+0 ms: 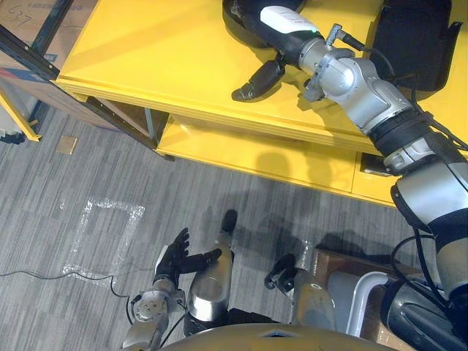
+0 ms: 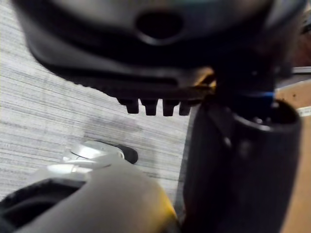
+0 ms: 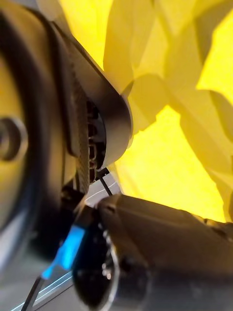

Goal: Walk over and take three plastic housings, then place them on the shelf

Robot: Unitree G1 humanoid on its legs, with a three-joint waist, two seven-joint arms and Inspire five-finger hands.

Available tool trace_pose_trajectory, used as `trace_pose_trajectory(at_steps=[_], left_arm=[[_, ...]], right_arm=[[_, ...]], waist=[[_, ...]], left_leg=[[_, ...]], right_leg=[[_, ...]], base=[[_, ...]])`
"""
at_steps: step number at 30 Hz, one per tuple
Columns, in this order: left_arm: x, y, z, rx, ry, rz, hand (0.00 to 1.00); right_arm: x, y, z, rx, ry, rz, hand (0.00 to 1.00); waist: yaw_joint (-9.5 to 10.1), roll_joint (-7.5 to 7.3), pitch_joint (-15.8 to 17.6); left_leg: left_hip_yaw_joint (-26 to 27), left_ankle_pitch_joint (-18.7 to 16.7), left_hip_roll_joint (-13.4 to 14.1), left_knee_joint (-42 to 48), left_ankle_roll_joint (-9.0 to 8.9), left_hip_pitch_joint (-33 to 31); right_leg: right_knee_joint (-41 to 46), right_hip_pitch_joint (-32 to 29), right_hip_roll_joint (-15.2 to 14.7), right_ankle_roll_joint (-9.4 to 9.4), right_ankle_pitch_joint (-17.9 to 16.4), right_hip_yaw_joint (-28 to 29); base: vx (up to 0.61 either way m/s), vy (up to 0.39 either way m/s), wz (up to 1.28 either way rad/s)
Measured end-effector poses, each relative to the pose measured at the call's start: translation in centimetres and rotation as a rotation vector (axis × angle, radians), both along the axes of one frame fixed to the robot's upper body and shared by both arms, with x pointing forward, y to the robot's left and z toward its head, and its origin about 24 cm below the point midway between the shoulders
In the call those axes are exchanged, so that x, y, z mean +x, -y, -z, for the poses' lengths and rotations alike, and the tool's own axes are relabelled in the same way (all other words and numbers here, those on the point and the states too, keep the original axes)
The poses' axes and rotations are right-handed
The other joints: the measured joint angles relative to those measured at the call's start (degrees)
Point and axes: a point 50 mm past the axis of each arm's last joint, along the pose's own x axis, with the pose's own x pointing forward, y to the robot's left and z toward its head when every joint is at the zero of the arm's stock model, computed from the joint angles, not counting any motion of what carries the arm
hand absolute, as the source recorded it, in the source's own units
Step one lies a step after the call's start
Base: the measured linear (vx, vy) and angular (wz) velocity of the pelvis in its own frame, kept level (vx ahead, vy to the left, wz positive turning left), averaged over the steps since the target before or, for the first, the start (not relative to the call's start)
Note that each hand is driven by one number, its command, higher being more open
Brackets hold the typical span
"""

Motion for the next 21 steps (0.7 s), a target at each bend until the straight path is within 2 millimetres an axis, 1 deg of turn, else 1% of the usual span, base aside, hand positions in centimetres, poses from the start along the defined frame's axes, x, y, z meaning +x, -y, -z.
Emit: trace_pose_trajectory(at_steps=[4, 10, 12, 21], left_arm=[[0.1, -0.1, 0.0, 0.001, -0.009, 0.002, 1.0], [0.1, -0.2, 0.0, 0.001, -0.014, 0.0, 1.0], [0.1, -0.3, -0.1, -0.003, -0.018, -0.006, 1.0], [0.0, -0.5, 0.1, -0.01, -0.037, -0.013, 1.0]], right_arm=[[0.0, -0.3, -0.6, -0.04, -0.033, 0.004, 1.0], [-0.1, 0.3, -0.9, -0.08, -0.07, 0.013, 1.0], [-0.1, 0.4, -1.1, -0.078, -0.083, 0.006, 1.0], [-0.5, 1.0, -0.8, -0.171, -0.161, -0.01, 1.0]], waist=[[-0.08, -0.12, 0.1], [-0.06, -0.53, 0.3], [-0.04, -0.96, 0.6], [-0.04, -2.68, 0.1]], left_leg=[[0.2, 0.0, 0.3, 0.0, -0.01, 0.1], [0.6, 0.0, 0.7, -0.1, -0.02, 0.5], [1.1, 0.0, 0.8, -0.3, -0.02, 0.9], [2.0, 0.2, 0.8, -1.5, -0.01, 2.4]], right_leg=[[-0.1, 0.0, 0.0, -0.01, 0.0, 0.2], [0.0, 0.2, 0.2, -0.03, 0.0, 0.5], [0.0, 0.2, 0.2, -0.03, 0.0, 0.9], [-0.2, 0.6, 0.2, 0.1, 0.2, 1.7]], base=[[-0.01, 0.004, -0.02], [-0.01, 0.001, -0.02], [-0.01, 0.007, -0.1], [0.0, 0.003, -0.04]])
